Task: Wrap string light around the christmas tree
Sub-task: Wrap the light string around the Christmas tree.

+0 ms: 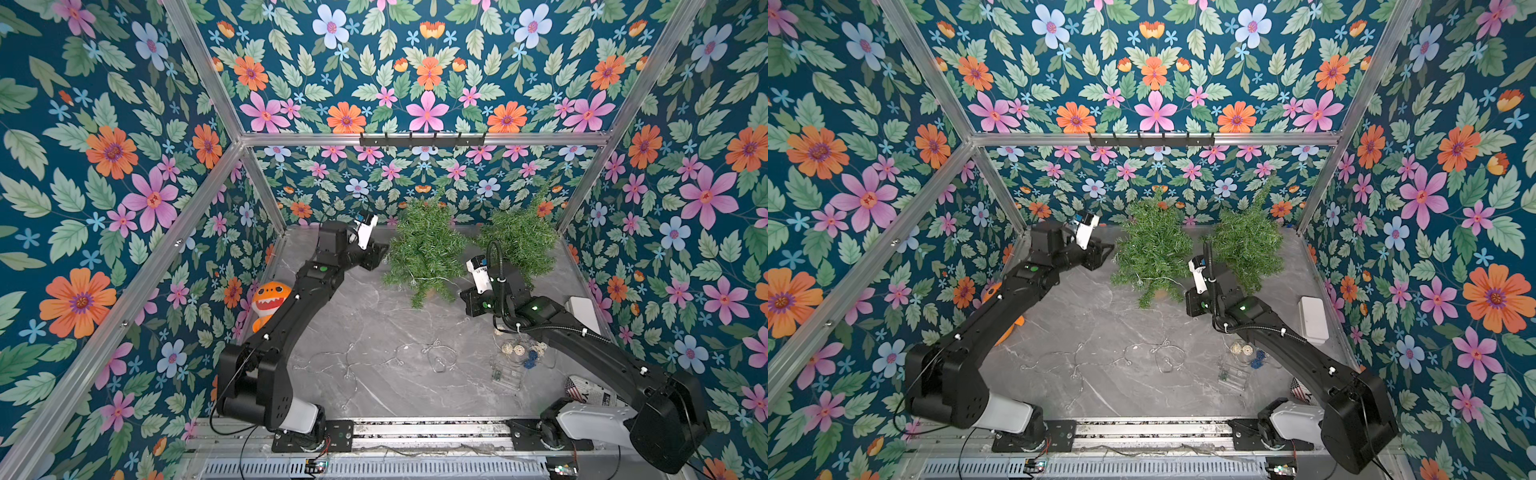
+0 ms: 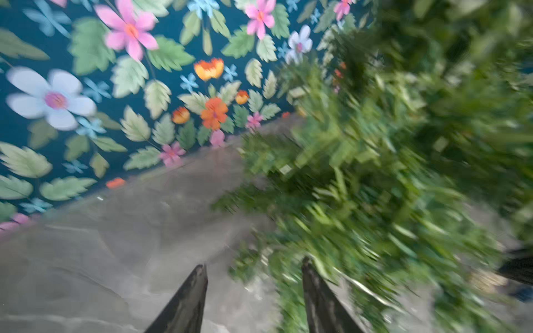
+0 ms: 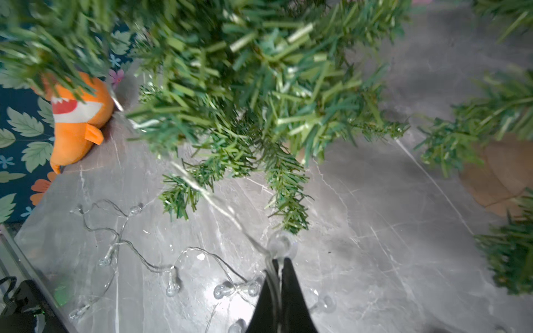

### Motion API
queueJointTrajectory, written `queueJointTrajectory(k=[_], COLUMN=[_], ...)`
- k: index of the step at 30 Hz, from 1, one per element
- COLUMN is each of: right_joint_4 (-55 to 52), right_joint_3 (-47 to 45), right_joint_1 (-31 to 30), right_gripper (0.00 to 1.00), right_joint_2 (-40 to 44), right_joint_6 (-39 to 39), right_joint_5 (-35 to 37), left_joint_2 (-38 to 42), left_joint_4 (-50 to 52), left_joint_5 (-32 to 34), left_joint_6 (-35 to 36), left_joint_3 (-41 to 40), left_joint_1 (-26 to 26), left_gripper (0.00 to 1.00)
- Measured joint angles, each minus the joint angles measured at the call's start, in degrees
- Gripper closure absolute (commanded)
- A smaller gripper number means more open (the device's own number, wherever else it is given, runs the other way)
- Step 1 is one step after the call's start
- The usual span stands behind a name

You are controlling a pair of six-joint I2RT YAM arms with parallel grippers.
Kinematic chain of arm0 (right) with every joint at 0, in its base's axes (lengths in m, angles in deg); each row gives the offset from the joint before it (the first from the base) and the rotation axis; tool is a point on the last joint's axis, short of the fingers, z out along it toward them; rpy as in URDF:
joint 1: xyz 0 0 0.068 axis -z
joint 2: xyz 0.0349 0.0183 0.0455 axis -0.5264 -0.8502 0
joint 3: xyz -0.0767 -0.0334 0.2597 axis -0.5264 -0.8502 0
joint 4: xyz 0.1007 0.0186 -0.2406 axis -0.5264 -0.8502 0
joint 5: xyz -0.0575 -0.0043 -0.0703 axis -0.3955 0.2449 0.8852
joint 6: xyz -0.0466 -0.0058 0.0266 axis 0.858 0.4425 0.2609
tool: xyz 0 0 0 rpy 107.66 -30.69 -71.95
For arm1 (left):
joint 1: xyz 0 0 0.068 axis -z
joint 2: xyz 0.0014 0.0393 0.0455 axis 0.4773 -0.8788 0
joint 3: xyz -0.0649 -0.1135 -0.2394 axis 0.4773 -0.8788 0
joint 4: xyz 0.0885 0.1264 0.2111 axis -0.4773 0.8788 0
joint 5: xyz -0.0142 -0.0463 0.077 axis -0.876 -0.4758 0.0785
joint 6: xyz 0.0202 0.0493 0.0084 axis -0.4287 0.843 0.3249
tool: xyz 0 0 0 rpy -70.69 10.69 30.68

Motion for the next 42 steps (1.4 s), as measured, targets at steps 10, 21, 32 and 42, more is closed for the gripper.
queueJointTrajectory(k=[10, 21, 32, 42], right_joint_4=[0.20, 0.94, 0.81, -1.73], right_joint_3=[-0.02, -0.63, -0.74, 10.93], right_joint_1=[0.57, 0.61, 0.61, 1.73], right_gripper=[1.00, 1.00, 1.00, 1.00], right_joint_2=[0.33, 1.36, 3.87, -1.33], right_joint_6=[-0.66, -1.92, -2.01, 5.79], right_joint_5=[-1.40, -1.75, 0.46, 5.88], left_joint_2=[5.73, -1.68, -7.13, -1.05], left_joint_4=[-13.75, -28.72, -34.62, -31.76], left_joint_5=[4.24, 2.21, -2.69, -3.13], left_joint_6=[-16.98, -29.07, -32.87, -32.17], left_joint_3=[-22.12, -25.86, -25.46, -26.80], left_joint_1=[10.19, 14.91, 15.78, 13.31], left_gripper=[0.24, 0.36, 1.00, 1.00])
